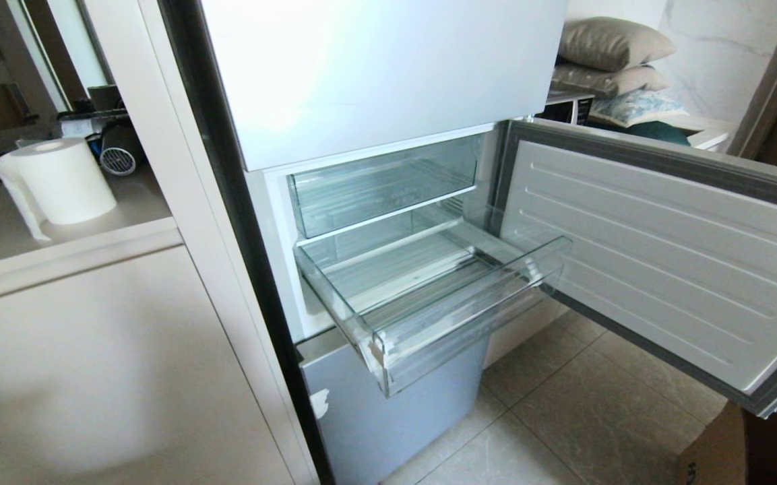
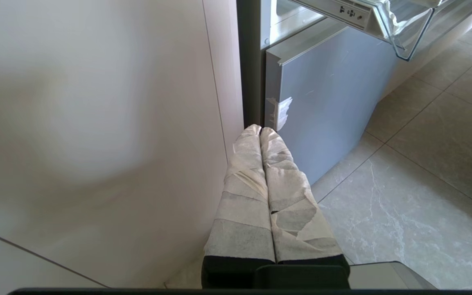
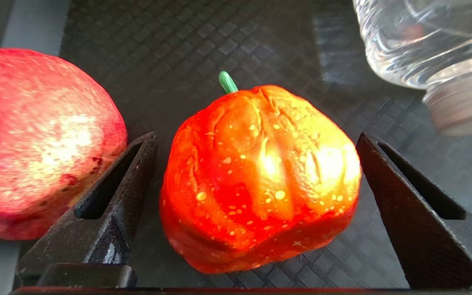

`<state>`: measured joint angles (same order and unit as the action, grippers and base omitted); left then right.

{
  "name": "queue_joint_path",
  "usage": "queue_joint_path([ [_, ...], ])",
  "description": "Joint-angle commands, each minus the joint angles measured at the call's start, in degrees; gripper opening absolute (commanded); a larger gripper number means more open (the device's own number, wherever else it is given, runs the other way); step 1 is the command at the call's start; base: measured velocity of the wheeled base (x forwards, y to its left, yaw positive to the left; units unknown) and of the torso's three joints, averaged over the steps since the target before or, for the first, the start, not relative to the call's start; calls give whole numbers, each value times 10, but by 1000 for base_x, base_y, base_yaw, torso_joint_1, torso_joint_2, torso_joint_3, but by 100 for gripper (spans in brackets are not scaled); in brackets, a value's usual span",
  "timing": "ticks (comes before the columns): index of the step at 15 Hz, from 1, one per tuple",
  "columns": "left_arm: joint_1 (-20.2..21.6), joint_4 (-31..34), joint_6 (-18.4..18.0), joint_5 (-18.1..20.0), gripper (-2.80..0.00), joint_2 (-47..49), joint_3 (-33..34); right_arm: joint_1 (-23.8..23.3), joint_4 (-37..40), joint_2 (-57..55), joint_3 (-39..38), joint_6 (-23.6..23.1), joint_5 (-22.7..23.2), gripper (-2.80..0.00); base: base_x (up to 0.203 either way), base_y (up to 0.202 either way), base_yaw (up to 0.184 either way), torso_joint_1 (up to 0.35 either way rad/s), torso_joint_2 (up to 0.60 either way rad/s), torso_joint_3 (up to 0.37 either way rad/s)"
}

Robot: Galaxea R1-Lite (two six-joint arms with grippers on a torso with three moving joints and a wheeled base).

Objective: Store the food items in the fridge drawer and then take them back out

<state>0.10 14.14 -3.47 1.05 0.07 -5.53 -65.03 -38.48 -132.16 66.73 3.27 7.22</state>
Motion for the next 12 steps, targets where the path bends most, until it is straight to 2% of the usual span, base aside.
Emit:
queue_joint_path([
  [1,0,1,0,0,-280,0,0,1,-3,-1,2,1,2,0,0,0,0,0,0,0],
  [6,0,1,0,0,-280,0,0,-1,45,25,-5,5,6,0,0,0,0,0,0,0],
  [12,0,1,0,0,-280,0,0,-4,42,13,1,7,6,0,0,0,0,0,0,0],
])
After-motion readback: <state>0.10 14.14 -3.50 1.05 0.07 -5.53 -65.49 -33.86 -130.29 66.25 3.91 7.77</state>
